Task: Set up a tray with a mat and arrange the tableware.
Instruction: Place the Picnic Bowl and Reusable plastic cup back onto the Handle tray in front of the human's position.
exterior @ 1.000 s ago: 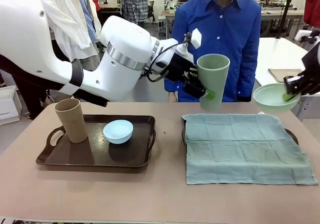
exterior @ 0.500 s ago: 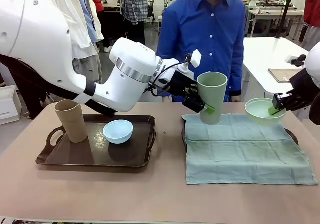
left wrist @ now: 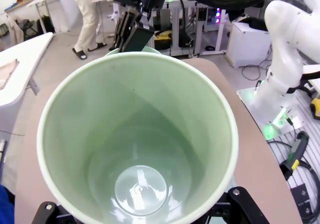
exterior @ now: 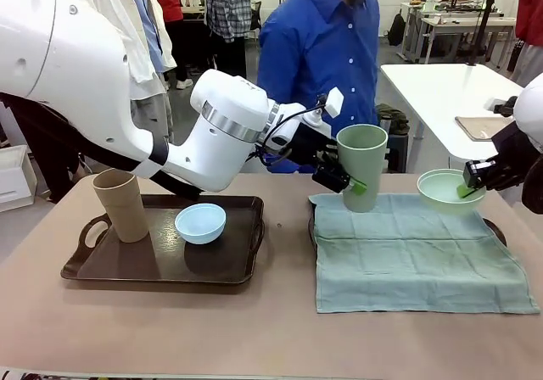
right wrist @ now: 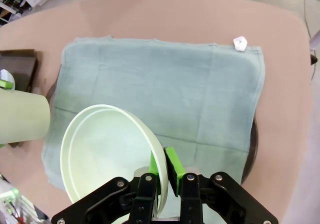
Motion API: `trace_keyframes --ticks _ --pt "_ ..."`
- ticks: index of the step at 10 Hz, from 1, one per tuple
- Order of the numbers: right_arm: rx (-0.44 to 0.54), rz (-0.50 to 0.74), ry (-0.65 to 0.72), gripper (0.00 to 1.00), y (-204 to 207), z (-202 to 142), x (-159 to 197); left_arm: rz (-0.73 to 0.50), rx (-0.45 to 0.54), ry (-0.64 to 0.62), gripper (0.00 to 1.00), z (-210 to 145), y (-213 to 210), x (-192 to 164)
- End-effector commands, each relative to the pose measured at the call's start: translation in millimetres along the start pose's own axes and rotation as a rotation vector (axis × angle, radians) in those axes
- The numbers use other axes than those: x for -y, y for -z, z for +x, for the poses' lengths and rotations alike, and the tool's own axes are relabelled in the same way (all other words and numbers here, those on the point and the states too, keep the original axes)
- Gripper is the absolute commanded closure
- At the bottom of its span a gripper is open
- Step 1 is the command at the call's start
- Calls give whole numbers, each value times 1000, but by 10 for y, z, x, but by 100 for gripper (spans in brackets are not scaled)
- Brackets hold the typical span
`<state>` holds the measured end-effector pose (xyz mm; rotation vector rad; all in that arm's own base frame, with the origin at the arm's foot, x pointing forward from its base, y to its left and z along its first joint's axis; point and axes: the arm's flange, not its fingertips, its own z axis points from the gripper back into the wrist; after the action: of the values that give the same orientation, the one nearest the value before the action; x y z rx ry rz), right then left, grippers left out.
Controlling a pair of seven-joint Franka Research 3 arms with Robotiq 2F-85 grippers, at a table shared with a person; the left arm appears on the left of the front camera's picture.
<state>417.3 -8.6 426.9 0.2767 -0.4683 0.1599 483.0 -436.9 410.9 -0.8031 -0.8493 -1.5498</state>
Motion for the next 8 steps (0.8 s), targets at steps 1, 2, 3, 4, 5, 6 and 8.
trace_keyframes --ticks 1,2,3,4,5,6,8 --pt "-55 -1 -6 92 120 -44 58 -29 -17 19 16 -109 111 -4" --pt "-88 6 0 92 213 -58 93 -35 -32 45 16 -173 181 -17" --pt "-113 11 -1 92 296 -79 106 -43 -32 74 16 -228 228 -18" --pt "-125 17 -2 92 363 -104 106 -38 -32 83 16 -288 248 -26" --pt "-134 16 -1 92 453 -113 116 -34 -27 91 16 -350 268 -61" --pt "-136 23 1 92 546 -128 126 -31 -24 95 16 -423 292 -77" --pt "-100 47 -13 92 752 -119 150 -35 -22 111 16 -559 355 -136"
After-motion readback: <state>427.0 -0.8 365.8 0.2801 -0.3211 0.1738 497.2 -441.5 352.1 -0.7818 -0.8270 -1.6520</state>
